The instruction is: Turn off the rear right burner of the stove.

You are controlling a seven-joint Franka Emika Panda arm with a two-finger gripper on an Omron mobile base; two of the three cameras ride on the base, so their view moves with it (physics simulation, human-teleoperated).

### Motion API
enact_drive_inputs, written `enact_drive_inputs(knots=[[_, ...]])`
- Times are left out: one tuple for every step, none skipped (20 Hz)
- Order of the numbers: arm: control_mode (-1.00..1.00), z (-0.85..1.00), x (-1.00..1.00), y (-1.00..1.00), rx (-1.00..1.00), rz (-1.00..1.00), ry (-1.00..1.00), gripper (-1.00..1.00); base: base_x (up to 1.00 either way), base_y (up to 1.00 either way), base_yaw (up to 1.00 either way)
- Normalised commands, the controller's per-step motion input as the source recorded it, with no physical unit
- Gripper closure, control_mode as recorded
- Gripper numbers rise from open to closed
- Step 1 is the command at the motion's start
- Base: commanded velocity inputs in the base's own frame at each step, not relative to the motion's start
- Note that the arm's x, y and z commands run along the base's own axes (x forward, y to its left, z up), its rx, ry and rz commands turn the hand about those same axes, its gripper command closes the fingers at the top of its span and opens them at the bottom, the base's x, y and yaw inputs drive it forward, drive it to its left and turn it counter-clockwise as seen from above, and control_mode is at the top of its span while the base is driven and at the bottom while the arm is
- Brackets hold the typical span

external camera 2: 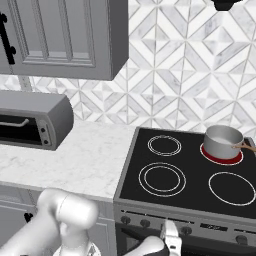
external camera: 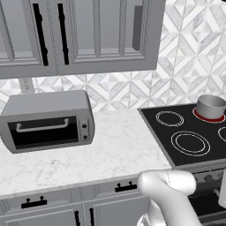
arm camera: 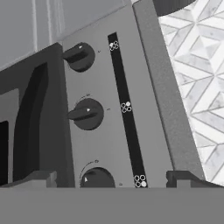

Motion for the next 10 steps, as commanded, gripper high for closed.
enact_drive_inputs(knots=[[-1.0,-0.12,0.13,-0.38,-0.04,0.09,-0.01,-1.0,0.0,0.0,0.0],[-1.0,-0.14,0.2,-0.27,-0.05,0.04,0.0,-1.0,0.0,0.0,0.0],[-1.0,-0.17,0.28,-0.16,-0.03,0.01,0.0,-1.0,0.0,0.0,0.0],[-1.0,-0.21,0.38,0.0,0.0,0.0,0.0,-1.0,0.0,0.0,0.0],[-1.0,-0.23,0.38,0.0,0.0,0.0,0.0,-1.0,0.0,0.0,0.0],[-1.0,-0.28,0.38,0.0,0.0,0.0,0.0,-1.0,0.0,0.0,0.0],[-1.0,-0.28,0.39,0.09,0.0,0.0,0.0,-1.0,0.0,0.0,0.0],[-1.0,-0.21,0.41,0.18,0.0,0.0,0.0,-1.0,0.0,0.0,0.0],[-1.0,-0.2,0.4,0.17,0.0,0.0,0.0,-1.0,0.0,0.0,0.0],[-1.0,-0.26,0.42,0.21,0.0,-0.01,0.0,-1.0,0.0,0.0,0.0]])
